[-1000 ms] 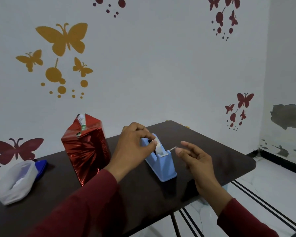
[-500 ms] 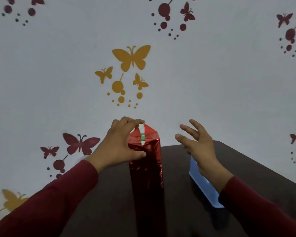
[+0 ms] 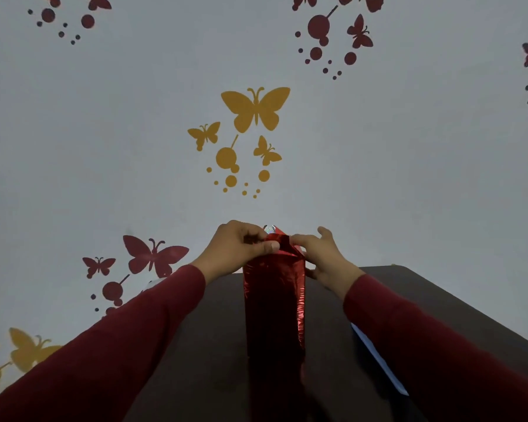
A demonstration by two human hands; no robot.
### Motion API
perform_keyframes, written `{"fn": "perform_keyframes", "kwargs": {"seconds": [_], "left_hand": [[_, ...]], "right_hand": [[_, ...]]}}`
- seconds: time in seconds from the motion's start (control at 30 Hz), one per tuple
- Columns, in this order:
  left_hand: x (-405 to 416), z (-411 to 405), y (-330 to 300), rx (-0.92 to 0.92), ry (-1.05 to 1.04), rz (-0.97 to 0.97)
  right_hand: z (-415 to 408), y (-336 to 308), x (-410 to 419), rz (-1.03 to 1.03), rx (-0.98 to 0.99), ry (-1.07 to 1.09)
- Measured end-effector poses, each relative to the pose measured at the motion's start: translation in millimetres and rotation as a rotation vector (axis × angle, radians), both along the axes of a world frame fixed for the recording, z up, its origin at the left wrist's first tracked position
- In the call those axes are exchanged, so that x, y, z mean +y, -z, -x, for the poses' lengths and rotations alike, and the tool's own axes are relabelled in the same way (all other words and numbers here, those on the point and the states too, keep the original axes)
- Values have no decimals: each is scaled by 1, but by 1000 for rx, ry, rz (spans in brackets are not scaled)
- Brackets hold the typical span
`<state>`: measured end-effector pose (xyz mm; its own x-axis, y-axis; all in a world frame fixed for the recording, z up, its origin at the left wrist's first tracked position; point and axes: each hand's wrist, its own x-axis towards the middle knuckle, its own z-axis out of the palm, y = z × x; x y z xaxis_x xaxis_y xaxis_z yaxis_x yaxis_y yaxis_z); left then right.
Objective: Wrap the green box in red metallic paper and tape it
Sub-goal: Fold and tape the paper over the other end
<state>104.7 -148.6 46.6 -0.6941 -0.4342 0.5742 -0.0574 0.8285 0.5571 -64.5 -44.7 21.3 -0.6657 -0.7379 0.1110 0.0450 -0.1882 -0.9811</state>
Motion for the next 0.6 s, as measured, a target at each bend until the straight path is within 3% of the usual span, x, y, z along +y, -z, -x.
{"fn": "perform_keyframes", "kwargs": {"seconds": [0.37,0.6], "left_hand": [[-23,29,3,107,-64,-526],[-26,35,14,140,-185,-520]], "right_hand": [[1,9,-1,60,-12,-71],[2,11,0,91,63,-86]]}}
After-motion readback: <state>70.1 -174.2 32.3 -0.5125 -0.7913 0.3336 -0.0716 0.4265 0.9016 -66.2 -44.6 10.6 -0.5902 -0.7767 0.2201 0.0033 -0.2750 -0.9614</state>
